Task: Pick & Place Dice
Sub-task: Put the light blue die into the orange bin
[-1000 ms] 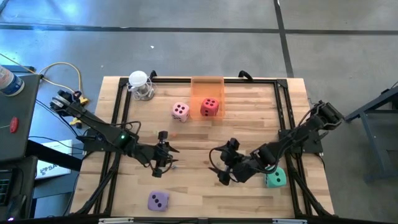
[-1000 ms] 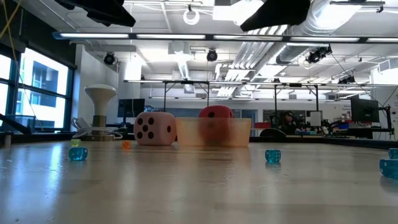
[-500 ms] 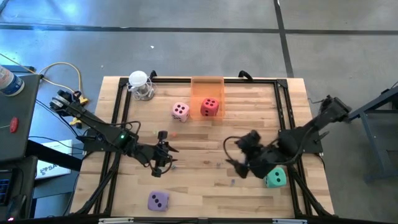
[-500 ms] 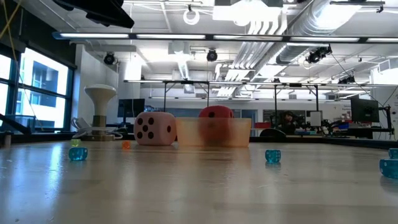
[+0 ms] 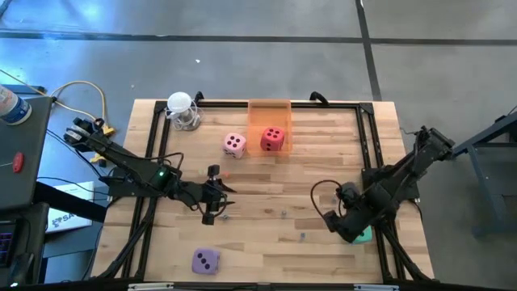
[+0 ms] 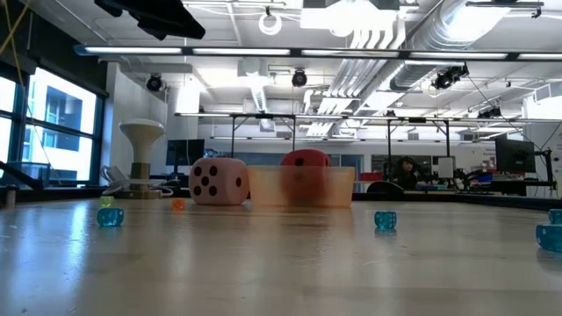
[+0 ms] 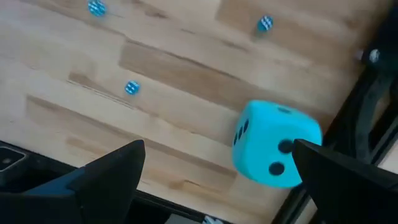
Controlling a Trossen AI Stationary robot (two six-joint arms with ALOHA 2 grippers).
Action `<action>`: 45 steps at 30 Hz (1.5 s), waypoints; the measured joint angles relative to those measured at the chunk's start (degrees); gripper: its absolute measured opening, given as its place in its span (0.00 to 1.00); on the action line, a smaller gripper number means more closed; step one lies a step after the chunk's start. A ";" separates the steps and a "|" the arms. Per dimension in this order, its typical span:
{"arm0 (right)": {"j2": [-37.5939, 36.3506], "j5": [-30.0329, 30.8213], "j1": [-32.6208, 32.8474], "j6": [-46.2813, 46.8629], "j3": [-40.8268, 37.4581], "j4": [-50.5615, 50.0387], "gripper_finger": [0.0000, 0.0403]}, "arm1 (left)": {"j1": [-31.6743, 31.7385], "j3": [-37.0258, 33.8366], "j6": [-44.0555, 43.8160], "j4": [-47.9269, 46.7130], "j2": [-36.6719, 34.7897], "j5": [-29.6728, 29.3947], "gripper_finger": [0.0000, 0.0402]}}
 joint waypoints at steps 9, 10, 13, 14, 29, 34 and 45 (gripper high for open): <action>0.53 -4.32 8.55 16.34 -6.05 3.88 0.99 | -0.19 0.00 0.11 -0.03 0.00 1.35 0.37; 0.53 -4.46 8.98 17.94 -6.69 4.52 0.99 | -0.19 0.00 0.20 -0.04 0.00 1.33 0.37; 0.53 -6.20 10.04 20.39 -9.08 7.32 0.99 | -0.19 0.00 0.24 -0.04 0.00 1.35 0.37; 0.53 -6.29 10.37 20.47 -9.86 8.36 0.99 | -0.19 0.00 0.33 -0.04 0.00 1.33 0.37; 0.51 -9.59 11.73 19.55 -17.25 10.12 0.99 | -0.19 0.00 0.81 0.83 0.00 1.31 0.37; 0.49 -8.89 11.75 19.49 -17.62 10.56 0.99 | -0.19 0.00 0.66 0.81 0.00 1.29 0.37; 0.49 -7.32 12.43 19.57 -17.62 10.80 0.99 | -0.07 0.00 1.61 0.83 0.02 1.26 0.37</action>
